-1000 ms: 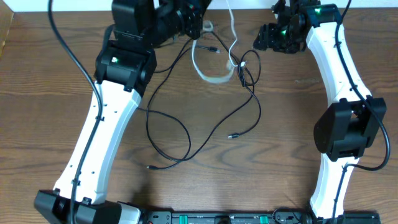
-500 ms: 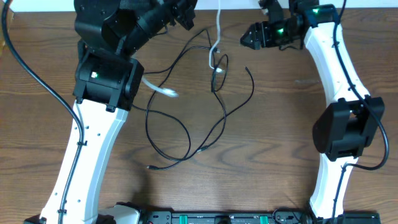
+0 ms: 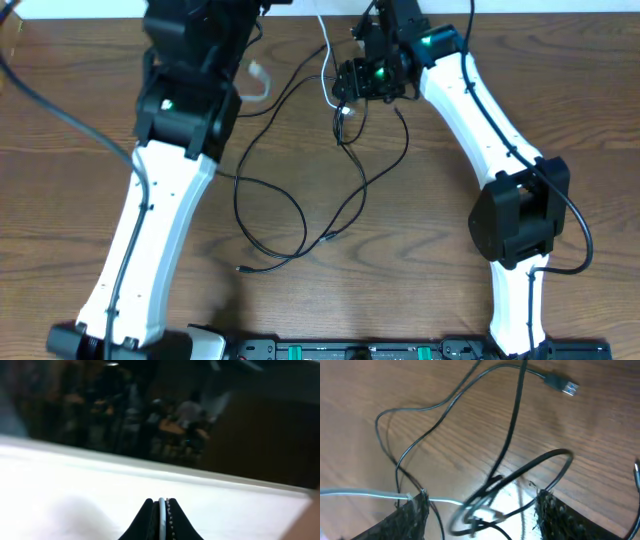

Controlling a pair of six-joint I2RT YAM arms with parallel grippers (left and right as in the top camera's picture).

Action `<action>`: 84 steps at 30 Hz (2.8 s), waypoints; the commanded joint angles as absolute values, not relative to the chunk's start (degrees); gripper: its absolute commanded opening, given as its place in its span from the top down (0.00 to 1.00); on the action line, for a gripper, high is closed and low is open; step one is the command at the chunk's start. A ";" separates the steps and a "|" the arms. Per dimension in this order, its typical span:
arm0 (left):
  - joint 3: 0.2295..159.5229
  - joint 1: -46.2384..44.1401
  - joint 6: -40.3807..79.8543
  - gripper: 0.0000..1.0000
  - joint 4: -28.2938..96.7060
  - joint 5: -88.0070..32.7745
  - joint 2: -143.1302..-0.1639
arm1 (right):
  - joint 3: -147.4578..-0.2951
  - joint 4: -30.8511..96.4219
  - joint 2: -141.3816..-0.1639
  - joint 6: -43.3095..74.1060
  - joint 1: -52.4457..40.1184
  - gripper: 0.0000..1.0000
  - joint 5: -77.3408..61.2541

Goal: Untangle cables

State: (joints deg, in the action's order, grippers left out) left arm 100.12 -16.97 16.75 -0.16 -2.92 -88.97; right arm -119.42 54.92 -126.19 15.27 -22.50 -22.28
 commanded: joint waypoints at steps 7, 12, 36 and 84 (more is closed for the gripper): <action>100.95 -16.78 18.35 0.93 -1.85 7.20 -93.45 | -117.54 54.59 -126.76 25.26 -28.53 0.43 -9.67; 100.95 -16.78 18.35 0.92 -2.02 7.16 -93.45 | -111.66 52.86 -126.78 32.86 -30.96 0.49 -0.47; 100.97 -13.39 17.67 0.93 0.40 7.07 -90.94 | -106.04 51.13 -126.78 -0.62 -9.87 0.99 -21.93; 100.97 -12.19 23.27 0.93 17.08 -46.04 -89.82 | -110.19 41.06 -110.74 -23.55 -8.14 0.08 -55.99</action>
State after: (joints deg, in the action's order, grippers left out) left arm 100.12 -12.43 21.71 17.74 -38.79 -90.85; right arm -110.30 43.07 -109.47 -20.21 -6.39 -50.43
